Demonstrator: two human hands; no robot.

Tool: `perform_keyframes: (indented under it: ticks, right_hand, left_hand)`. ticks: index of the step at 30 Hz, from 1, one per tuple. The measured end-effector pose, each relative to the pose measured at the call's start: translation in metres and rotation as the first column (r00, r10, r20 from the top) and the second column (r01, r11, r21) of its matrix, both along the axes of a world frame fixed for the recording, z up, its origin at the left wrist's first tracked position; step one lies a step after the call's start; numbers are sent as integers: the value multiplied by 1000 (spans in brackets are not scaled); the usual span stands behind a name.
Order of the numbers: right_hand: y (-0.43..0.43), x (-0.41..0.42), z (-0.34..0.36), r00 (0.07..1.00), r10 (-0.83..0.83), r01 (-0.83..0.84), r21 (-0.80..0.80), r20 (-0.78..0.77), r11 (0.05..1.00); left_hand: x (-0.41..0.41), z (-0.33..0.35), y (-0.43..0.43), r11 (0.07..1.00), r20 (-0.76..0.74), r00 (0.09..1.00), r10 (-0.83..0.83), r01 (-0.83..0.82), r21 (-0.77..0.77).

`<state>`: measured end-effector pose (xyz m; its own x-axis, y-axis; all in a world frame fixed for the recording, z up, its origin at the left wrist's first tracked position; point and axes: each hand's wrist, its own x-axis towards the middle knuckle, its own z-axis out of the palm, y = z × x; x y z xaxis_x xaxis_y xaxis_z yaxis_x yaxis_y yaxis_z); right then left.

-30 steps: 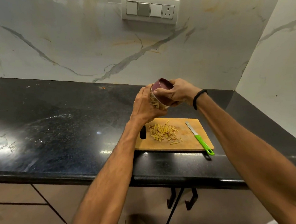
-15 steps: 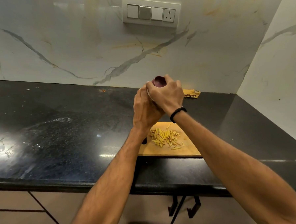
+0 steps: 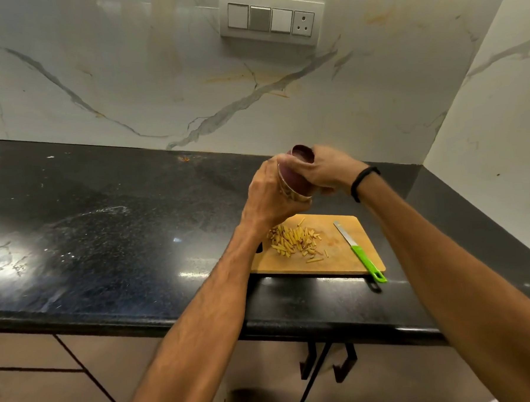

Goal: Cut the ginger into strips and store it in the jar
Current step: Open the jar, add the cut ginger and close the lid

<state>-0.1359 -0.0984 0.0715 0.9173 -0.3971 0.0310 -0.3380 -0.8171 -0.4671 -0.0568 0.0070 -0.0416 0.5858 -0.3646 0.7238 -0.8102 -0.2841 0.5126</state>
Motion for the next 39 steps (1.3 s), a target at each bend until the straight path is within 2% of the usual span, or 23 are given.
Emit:
perform_keyframes:
  ticks: [2, 3, 5, 7, 9, 11, 12, 14, 15, 18, 20, 22, 23, 26, 29, 31, 34, 35, 37, 39]
  right_hand:
    - [1, -2, 6, 993, 112, -111, -17, 35, 994]
    - [1, -2, 9, 989, 146, -147, 26, 30, 989]
    - [3, 0, 18, 996, 88, -88, 181, 8, 980]
    - [7, -1, 19, 999, 43, -44, 214, 8, 976]
    - [5, -4, 20, 978, 174, -191, 156, 117, 969]
    - [4, -7, 20, 947, 258, -291, 169, 191, 942]
    - [5, -8, 20, 955, 229, -261, 167, 188, 951]
    - [5, -6, 19, 992, 81, -91, 109, 92, 990]
    - [4, -6, 17, 996, 64, -70, 102, 63, 992]
    - [2, -11, 18, 970, 204, -229, 206, 136, 951]
    - [3, -12, 20, 979, 154, -182, 235, 133, 955]
    - [6, -11, 20, 991, 96, -108, 133, 88, 985]
    - [5, -11, 17, 988, 117, -129, 116, 104, 985]
    - [3, -11, 19, 967, 199, -234, 242, 160, 942]
    - [4, -11, 20, 985, 143, -163, 257, 96, 953]
    - [3, -11, 18, 977, 160, -188, 218, 142, 958]
    - [-5, -16, 23, 901, 288, -376, 250, 325, 892]
    - [-8, -18, 28, 869, 279, -422, 320, 408, 848]
    - [-15, -16, 32, 832, 138, -412, 431, 537, 803]
    - [-27, 0, 23, 833, -75, -243, 483, 548, 841]
  left_hand:
    - [3, 0, 5, 1000, 13, 1000, 14, -14, 5]
    - [5, 1, 7, 1000, 25, 999, 31, -31, 6]
    - [8, 1, 10, 999, 56, 997, 52, -52, -3]
    - [7, 1, 12, 998, 54, 997, 55, -55, -9]
    - [8, 1, 12, 998, 34, 998, 54, -54, -16]
    - [9, 2, 13, 998, 32, 998, 57, -56, -40]
    - [9, 2, 13, 997, 36, 997, 67, -66, -42]
    - [8, 2, 12, 996, 44, 995, 87, -86, -23]
    - [6, 1, 12, 995, 46, 994, 95, -94, -10]
    - [6, 1, 11, 995, 33, 995, 95, -94, -15]
    - [7, 1, 12, 995, 39, 994, 100, -99, -22]
    - [6, 0, 12, 995, 36, 995, 97, -97, -2]
    - [5, -1, 11, 996, 33, 995, 91, -91, 7]
    - [5, -1, 10, 997, 12, 997, 81, -81, -7]
    - [6, -1, 9, 996, 14, 996, 84, -84, 8]
    - [5, -1, 9, 998, -1, 998, 65, -65, 2]
    - [6, 0, 10, 997, -71, 997, 43, -48, -67]
    - [8, 0, 10, 996, -86, 995, 49, -55, -75]
    - [11, -1, 10, 992, -125, 990, 63, -76, -101]
    - [13, -1, 9, 980, -165, 983, 80, -107, -166]
